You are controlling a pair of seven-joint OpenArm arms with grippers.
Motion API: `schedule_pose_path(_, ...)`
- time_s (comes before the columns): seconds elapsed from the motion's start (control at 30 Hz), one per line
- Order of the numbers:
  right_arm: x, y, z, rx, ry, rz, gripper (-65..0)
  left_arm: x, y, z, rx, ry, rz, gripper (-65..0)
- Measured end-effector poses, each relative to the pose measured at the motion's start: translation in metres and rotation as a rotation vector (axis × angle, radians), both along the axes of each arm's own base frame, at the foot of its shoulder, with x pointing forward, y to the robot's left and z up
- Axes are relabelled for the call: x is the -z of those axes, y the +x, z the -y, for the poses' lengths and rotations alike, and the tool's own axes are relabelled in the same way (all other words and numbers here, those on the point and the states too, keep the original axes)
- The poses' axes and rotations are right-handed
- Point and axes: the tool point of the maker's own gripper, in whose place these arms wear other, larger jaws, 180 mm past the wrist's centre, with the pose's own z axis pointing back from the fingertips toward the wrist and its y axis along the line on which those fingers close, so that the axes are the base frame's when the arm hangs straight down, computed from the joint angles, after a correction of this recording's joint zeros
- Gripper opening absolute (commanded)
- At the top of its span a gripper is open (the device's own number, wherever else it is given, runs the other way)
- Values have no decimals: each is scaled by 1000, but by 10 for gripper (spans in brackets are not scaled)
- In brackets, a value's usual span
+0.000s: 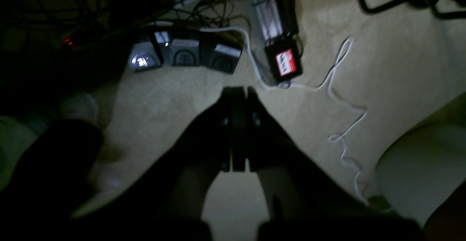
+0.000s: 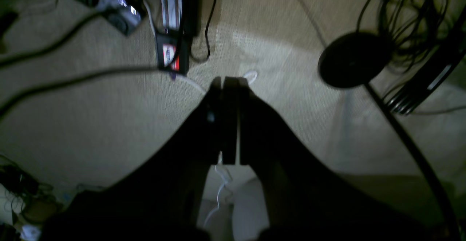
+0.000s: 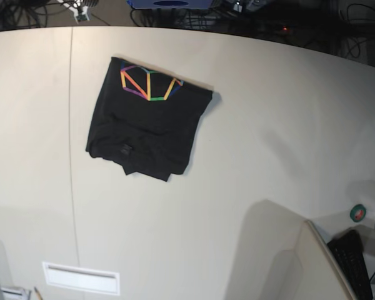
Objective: Layout the t-shirt on the table in an organized manner, then fold the t-shirt properly
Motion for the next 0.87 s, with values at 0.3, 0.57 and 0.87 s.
schedule_pose_path(0.3, 0, 19, 1, 10, 4, 76, -650, 3, 44, 5, -5, -7, 79, -650)
schedule_pose_path(0.57, 1, 2, -38, 25, 62, 56, -650, 2, 29, 6, 16, -5, 55, -650)
schedule_pose_path(0.87, 0, 7, -89, 41, 141, 68, -650, 2, 43, 3, 16, -2, 84, -650)
